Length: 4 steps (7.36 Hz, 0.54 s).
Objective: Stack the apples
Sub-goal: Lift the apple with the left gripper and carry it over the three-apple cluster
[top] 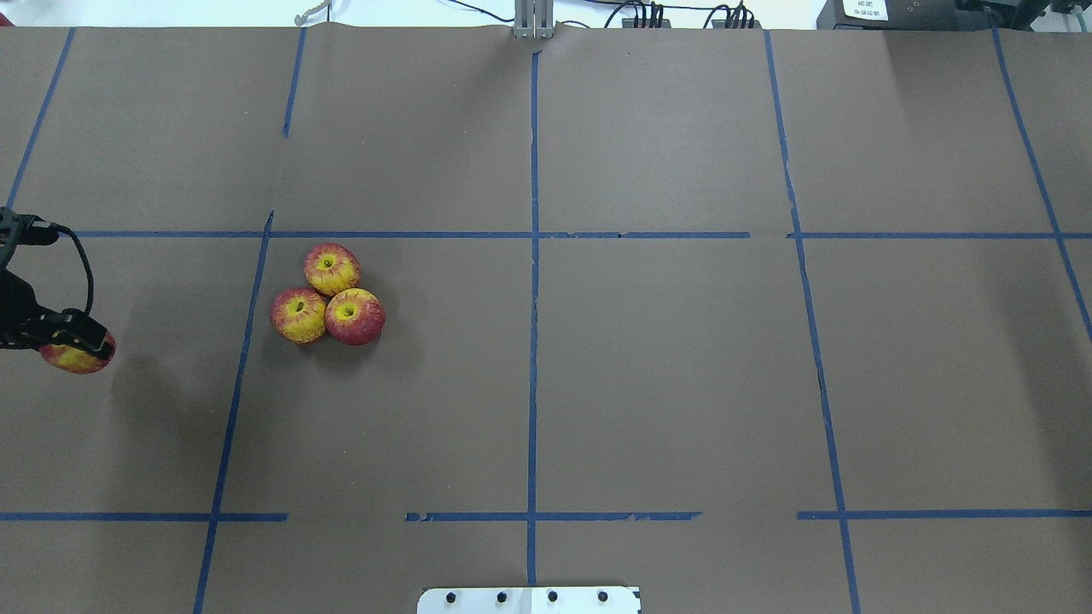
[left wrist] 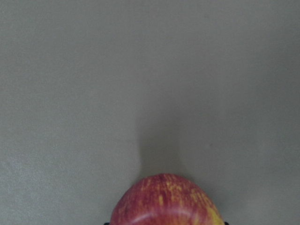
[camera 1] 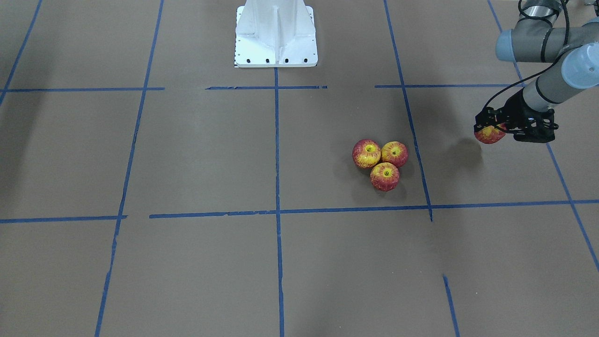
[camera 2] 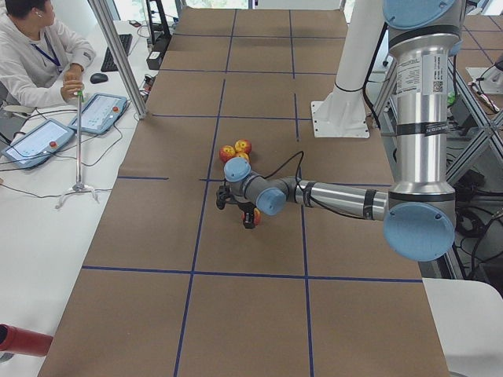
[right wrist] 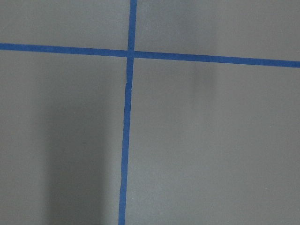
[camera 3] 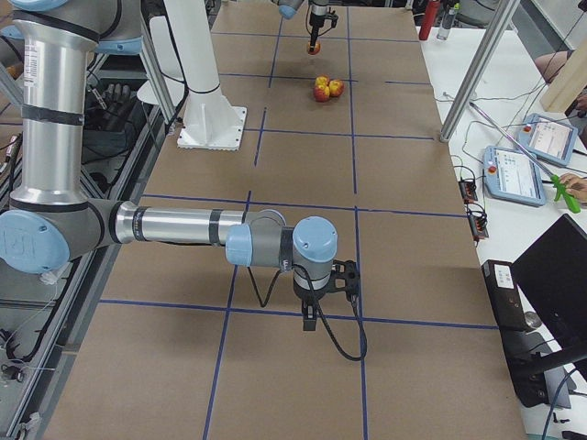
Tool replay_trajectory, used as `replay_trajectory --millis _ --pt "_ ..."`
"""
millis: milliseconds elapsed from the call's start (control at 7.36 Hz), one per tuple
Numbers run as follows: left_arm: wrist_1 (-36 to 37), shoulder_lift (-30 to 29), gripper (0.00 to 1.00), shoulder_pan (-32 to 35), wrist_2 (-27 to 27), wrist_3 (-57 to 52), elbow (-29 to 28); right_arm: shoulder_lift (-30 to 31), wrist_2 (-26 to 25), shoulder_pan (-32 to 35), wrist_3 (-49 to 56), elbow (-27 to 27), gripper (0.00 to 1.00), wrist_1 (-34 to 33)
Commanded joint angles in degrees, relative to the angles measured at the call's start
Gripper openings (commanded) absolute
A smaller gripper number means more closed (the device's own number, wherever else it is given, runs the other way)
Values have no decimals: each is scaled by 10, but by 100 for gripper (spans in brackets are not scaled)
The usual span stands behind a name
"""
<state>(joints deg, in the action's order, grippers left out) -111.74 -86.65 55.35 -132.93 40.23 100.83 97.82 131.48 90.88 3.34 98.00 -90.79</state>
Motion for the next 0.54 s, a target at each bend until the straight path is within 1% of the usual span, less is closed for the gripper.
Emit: replay_trajectory --millis 0,136,272,408 --pt "95 -100 0 0 -1 94 55 0 0 0 0 0 100 0" --pt "149 -175 0 -15 1 141 53 0 0 0 0 0 100 0" --pt "180 -223 0 -50 7 179 46 0 0 0 0 0 100 0" --pt "182 -244 0 -71 19 202 43 0 0 0 0 0 100 0"
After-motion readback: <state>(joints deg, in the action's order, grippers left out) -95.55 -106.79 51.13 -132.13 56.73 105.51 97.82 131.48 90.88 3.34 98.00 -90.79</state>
